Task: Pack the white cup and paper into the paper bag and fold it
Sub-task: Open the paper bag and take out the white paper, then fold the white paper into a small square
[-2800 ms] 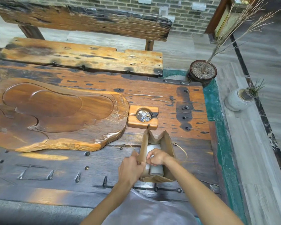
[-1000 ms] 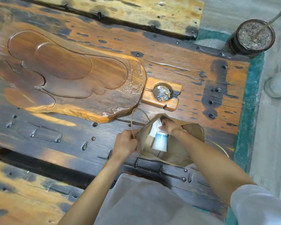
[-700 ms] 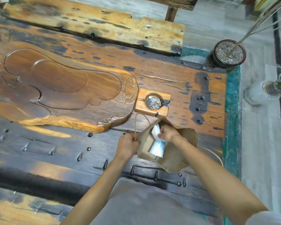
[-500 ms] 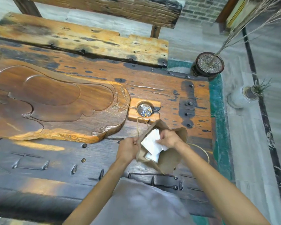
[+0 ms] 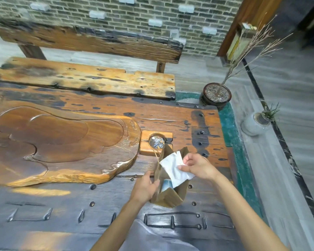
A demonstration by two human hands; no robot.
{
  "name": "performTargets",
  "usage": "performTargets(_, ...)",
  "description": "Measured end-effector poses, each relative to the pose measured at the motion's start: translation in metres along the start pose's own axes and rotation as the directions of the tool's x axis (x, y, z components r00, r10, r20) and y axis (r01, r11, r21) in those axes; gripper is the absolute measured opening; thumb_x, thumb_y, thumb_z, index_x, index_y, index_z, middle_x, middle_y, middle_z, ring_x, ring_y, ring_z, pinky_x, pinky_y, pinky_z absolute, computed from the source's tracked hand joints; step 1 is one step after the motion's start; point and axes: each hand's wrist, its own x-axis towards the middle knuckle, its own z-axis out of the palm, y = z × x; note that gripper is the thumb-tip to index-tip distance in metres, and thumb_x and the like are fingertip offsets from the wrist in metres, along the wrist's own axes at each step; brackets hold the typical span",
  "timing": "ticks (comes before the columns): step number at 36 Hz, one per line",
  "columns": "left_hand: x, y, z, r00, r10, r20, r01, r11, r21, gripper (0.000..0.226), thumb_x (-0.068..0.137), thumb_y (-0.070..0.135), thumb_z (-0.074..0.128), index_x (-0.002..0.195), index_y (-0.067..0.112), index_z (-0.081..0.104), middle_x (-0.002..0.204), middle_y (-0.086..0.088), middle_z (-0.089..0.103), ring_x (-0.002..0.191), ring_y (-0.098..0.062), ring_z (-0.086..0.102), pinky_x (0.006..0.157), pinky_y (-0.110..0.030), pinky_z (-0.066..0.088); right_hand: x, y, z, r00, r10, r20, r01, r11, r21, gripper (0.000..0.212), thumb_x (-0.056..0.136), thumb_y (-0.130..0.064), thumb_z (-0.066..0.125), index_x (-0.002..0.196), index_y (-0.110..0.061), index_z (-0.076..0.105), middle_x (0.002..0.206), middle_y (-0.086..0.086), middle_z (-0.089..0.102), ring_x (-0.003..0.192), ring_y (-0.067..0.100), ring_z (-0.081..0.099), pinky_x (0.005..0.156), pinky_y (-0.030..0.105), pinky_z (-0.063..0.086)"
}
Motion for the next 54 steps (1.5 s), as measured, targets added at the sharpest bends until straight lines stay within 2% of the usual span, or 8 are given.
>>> performTargets(4, -0.005, -0.002, -0.008, 1.000, 0.003, 0.020, -0.003, 1.000, -0.008, 0.050, 0.091, 0.033, 0.058, 0.138, 0.021, 0.044, 0.059, 0.002, 0.054, 0.058, -0.016, 0.058, 0.068, -0.039, 0.053, -0.018, -0.003, -0.003, 1.000, -0.017, 0.008, 0.016, 0.990, 0.139, 0.020, 0.081, -0.018, 0.079, 0.094, -0.015, 0.064, 0.086, -0.001, 0.068, 0.078, 0.014, 0.062, 0.074, 0.028, 0.048)
performTargets(9, -0.012, 0.004, -0.023, 1.000, 0.022, 0.007, -0.021, 0.992, -0.124, 0.041, 0.093, 0.025, 0.059, 0.133, 0.019, 0.049, 0.056, 0.007, 0.050, 0.048, -0.007, 0.054, 0.053, -0.022, 0.047, -0.043, -0.013, -0.009, 0.997, -0.071, 0.006, 0.064, 0.932, 0.358, 0.021, 0.086, -0.008, 0.073, 0.105, -0.012, 0.063, 0.097, 0.008, 0.078, 0.094, 0.020, 0.073, 0.084, 0.036, 0.052)
performTargets(22, -0.037, 0.071, -0.058, 0.959, 0.197, -0.204, -0.261, 0.895, -0.361, 0.024, 0.097, 0.022, 0.055, 0.121, 0.025, 0.059, 0.082, 0.003, 0.065, 0.076, -0.015, 0.062, 0.075, -0.039, 0.054, -0.075, -0.032, -0.021, 0.988, -0.145, -0.057, 0.149, 0.773, 0.616, 0.041, 0.083, -0.008, 0.076, 0.118, 0.003, 0.057, 0.111, 0.023, 0.073, 0.113, 0.045, 0.063, 0.100, 0.058, 0.045)
performTargets(26, -0.051, 0.102, -0.070, 0.950, 0.280, -0.141, -0.313, 0.840, -0.443, 0.032, 0.095, 0.027, 0.059, 0.127, 0.028, 0.056, 0.108, 0.002, 0.068, 0.093, -0.010, 0.066, 0.076, -0.022, 0.056, -0.087, -0.047, -0.030, 0.978, -0.203, -0.051, 0.188, 0.743, 0.642, 0.034, 0.084, -0.006, 0.073, 0.112, 0.006, 0.057, 0.106, 0.024, 0.074, 0.096, 0.035, 0.069, 0.078, 0.038, 0.055)
performTargets(29, -0.054, 0.120, -0.080, 0.943, 0.326, -0.063, -0.302, 0.765, -0.568, 0.048, 0.083, 0.019, 0.077, 0.124, 0.029, 0.055, 0.101, -0.001, 0.071, 0.088, -0.008, 0.070, 0.072, -0.019, 0.054, -0.097, -0.061, -0.037, 0.966, -0.253, -0.053, 0.225, 0.721, 0.655, 0.019, 0.084, -0.007, 0.072, 0.099, -0.002, 0.061, 0.092, 0.019, 0.075, 0.081, 0.023, 0.070, 0.063, 0.027, 0.053)
performTargets(42, -0.075, 0.142, -0.103, 0.896, 0.444, 0.005, -0.347, 0.707, -0.616, 0.045, 0.072, 0.007, 0.078, 0.115, 0.019, 0.069, 0.110, -0.016, 0.074, 0.106, -0.036, 0.070, 0.096, -0.056, 0.051, -0.114, -0.101, -0.069, 0.849, -0.376, -0.371, 0.517, 0.738, 0.434, 0.008, 0.091, -0.011, 0.067, 0.086, -0.006, 0.070, 0.079, 0.007, 0.074, 0.068, 0.014, 0.066, 0.059, 0.022, 0.050)
performTargets(49, -0.078, 0.140, -0.109, 0.892, 0.439, 0.110, -0.325, 0.790, -0.520, 0.055, 0.078, -0.007, 0.072, 0.125, 0.020, 0.060, 0.116, -0.010, 0.073, 0.103, -0.025, 0.072, 0.087, -0.039, 0.058, -0.121, -0.118, -0.071, 0.842, -0.373, -0.390, 0.537, 0.653, 0.534, 0.007, 0.092, -0.009, 0.063, 0.087, -0.007, 0.067, 0.067, 0.004, 0.071, 0.055, 0.012, 0.063, 0.046, 0.017, 0.046)
performTargets(54, -0.080, 0.161, -0.113, 0.849, 0.513, 0.129, -0.382, 0.764, -0.519, 0.061, 0.077, 0.013, 0.081, 0.131, 0.025, 0.053, 0.117, -0.003, 0.073, 0.108, -0.020, 0.071, 0.093, -0.037, 0.056, -0.124, -0.129, -0.065, 0.855, -0.449, -0.260, 0.519, 0.716, 0.467, 0.008, 0.092, -0.010, 0.063, 0.086, -0.006, 0.065, 0.066, 0.001, 0.067, 0.053, 0.008, 0.058, 0.048, 0.013, 0.044)
